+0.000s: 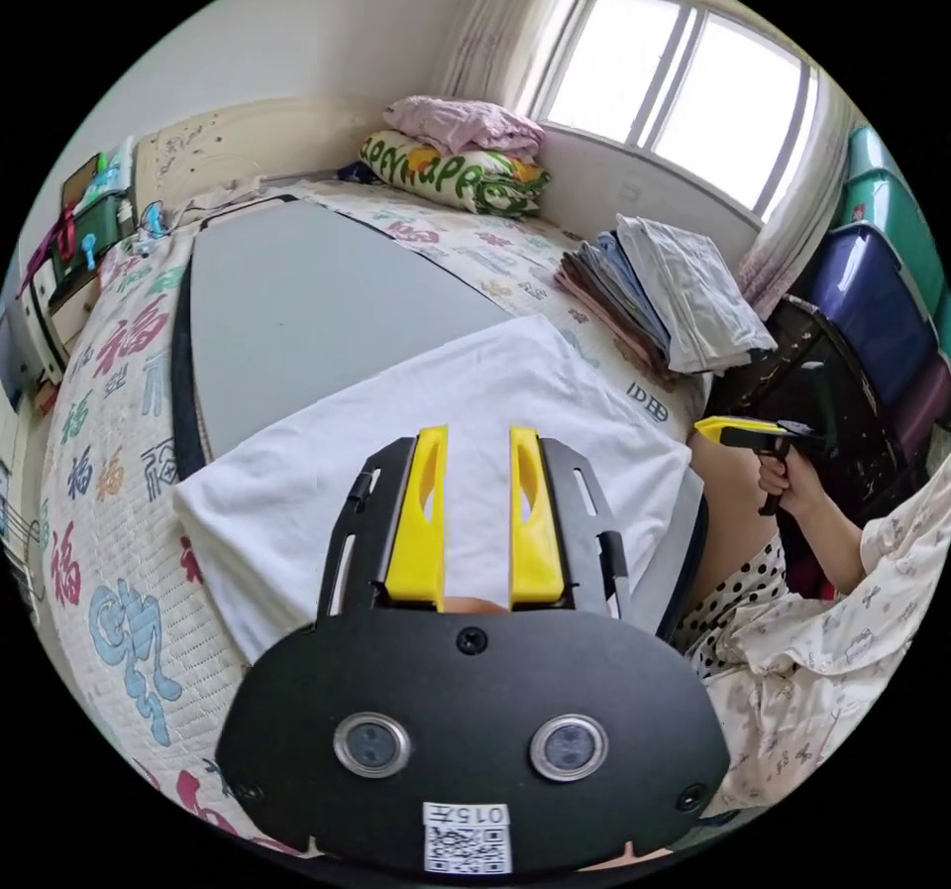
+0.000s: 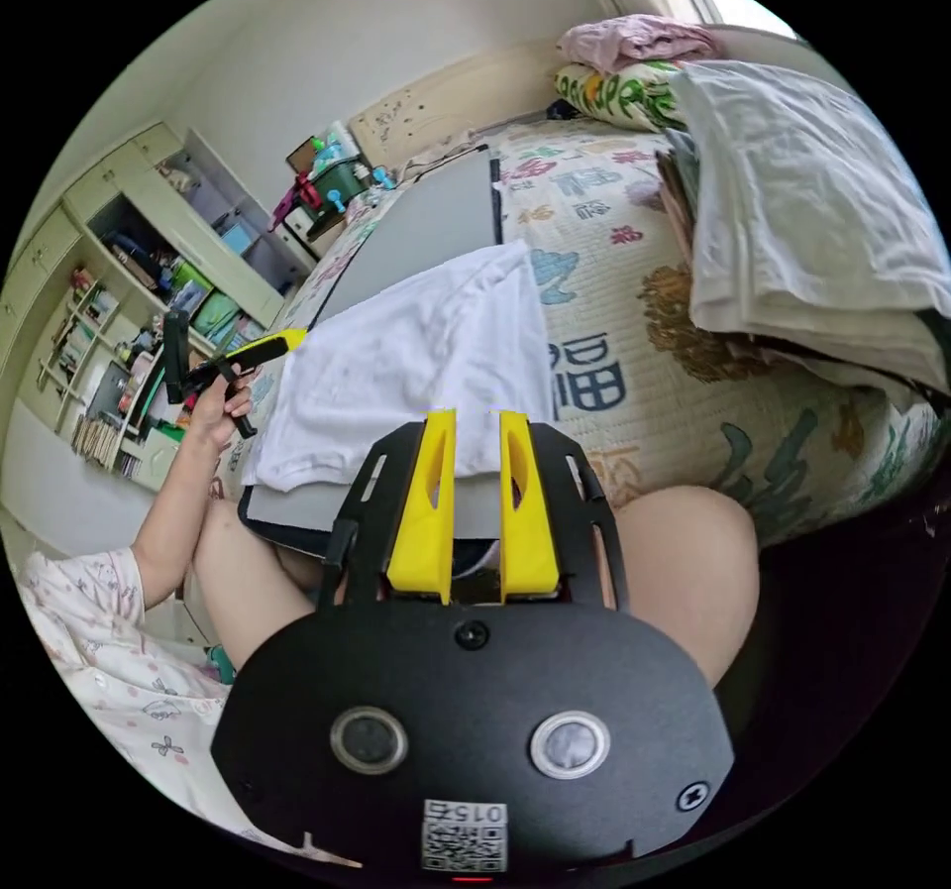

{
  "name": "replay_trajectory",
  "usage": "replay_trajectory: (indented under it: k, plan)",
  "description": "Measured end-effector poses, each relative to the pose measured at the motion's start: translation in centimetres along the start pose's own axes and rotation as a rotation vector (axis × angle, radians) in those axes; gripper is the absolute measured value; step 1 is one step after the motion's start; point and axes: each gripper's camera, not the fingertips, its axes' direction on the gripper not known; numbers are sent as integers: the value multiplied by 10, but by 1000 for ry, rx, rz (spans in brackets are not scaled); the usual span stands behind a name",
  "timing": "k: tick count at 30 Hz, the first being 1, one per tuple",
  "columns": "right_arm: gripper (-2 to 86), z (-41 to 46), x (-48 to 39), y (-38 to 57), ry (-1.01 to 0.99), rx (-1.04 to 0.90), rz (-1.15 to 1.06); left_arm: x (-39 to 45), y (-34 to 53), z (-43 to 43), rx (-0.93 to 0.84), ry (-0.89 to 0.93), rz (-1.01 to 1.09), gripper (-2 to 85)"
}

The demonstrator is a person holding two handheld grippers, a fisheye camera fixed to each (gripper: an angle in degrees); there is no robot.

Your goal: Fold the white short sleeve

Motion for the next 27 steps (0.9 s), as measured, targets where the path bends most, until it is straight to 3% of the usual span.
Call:
replay_trajectory:
  k: [6,18,27]
  plan:
    - [85,0,47,8,2,-28,64,46,-94,36,22,53,29,97]
    - [109,7,79,0,-101,-100,19,110,-224,169,-226,0,140,98]
    - [21,-9,90,8,-187,-74,2,115,-267,228,-425,-125,144,80]
